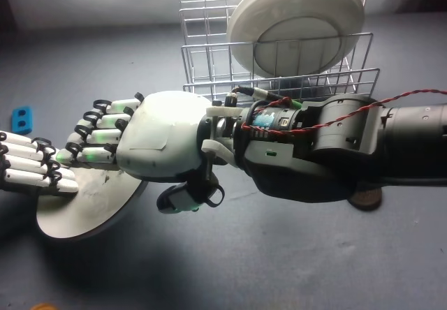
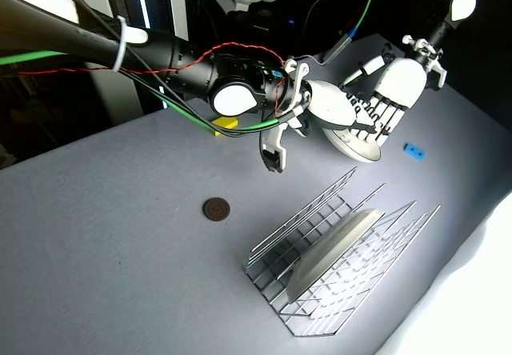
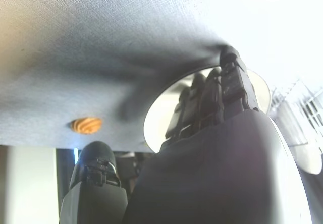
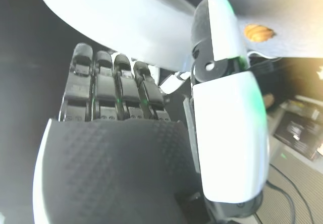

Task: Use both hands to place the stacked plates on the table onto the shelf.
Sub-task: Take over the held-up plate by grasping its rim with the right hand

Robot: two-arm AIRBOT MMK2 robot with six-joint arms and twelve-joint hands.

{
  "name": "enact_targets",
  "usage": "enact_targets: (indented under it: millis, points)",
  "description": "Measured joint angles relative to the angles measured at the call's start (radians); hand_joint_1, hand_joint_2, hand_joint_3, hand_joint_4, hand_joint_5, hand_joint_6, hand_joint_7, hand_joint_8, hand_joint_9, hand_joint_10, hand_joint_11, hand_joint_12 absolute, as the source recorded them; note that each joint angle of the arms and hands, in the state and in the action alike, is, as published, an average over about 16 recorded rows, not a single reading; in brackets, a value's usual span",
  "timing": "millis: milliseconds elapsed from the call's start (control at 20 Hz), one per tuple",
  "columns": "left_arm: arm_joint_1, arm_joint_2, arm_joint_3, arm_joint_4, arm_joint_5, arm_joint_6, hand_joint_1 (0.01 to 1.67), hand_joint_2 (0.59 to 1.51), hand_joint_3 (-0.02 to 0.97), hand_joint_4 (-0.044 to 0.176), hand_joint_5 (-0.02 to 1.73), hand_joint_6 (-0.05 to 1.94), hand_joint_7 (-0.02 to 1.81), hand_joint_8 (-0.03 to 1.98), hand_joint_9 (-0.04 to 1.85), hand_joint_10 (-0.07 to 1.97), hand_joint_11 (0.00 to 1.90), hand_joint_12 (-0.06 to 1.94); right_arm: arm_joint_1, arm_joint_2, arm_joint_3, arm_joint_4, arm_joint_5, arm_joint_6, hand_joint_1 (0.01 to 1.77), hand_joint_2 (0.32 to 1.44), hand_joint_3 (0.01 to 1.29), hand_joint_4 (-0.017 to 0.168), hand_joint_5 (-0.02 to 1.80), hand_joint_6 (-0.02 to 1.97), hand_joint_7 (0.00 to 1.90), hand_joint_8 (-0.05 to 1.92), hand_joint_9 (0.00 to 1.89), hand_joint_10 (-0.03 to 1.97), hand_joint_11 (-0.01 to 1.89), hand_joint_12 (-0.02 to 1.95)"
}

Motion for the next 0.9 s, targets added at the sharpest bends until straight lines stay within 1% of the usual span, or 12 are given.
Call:
enact_targets:
  millis: [200, 300, 400, 500, 600, 900]
  points:
    - [-0.001, -0.001, 0.001, 0.001, 0.000, -0.001, 0.01, 1.140, 0.017, -0.009, -0.01, -0.04, -0.01, -0.01, -0.03, -0.05, 0.03, 0.03, -0.009, -0.047, 0.049, 0.000, 0.020, -0.001, 1.13, 1.05, 0.01, 0.005, 0.02, 0.01, 0.03, 0.01, 0.03, 0.02, 0.02, 0.24]
    - [-0.001, -0.001, 0.002, 0.001, -0.001, -0.001, 0.01, 1.141, 0.018, -0.009, -0.01, -0.04, -0.01, -0.01, -0.03, -0.05, 0.03, 0.03, -0.013, -0.069, 0.074, 0.000, 0.028, -0.001, 1.13, 1.05, 0.01, 0.005, 0.05, 0.02, 0.06, 0.01, 0.05, 0.03, 0.02, 0.34]
    - [-0.002, -0.001, 0.003, 0.002, -0.001, -0.002, 0.01, 1.142, 0.018, -0.009, -0.01, -0.04, -0.01, -0.01, -0.03, -0.05, 0.03, 0.03, -0.016, -0.089, 0.098, 0.001, 0.036, -0.001, 1.14, 1.05, 0.01, 0.005, 0.10, 0.02, 0.12, 0.02, 0.11, 0.04, 0.03, 0.49]
    - [-0.002, -0.001, 0.004, 0.003, -0.001, -0.003, 0.01, 1.144, 0.017, -0.009, -0.01, -0.04, -0.01, -0.01, -0.03, -0.05, 0.03, 0.03, -0.018, -0.107, 0.119, 0.002, 0.047, -0.002, 1.14, 1.05, 0.01, 0.004, 0.19, 0.04, 0.21, 0.03, 0.20, 0.06, 0.07, 0.63]
    - [-0.003, -0.002, 0.005, 0.004, -0.002, -0.004, 0.01, 1.145, 0.017, -0.009, -0.01, -0.04, -0.01, -0.01, -0.03, -0.05, 0.03, 0.02, -0.019, -0.123, 0.138, 0.002, 0.062, -0.004, 1.14, 1.04, 0.01, 0.004, 0.28, 0.10, 0.31, 0.08, 0.32, 0.07, 0.16, 0.74]
    - [-0.010, -0.002, 0.008, 0.012, -0.003, -0.006, 0.01, 1.150, 0.018, -0.009, -0.02, -0.04, 0.00, -0.01, -0.03, -0.05, 0.02, 0.02, -0.023, -0.154, 0.178, 0.003, 0.094, -0.008, 1.14, 1.00, 0.01, 0.003, 0.59, 0.34, 0.65, 0.28, 0.72, 0.12, 0.48, 1.05]
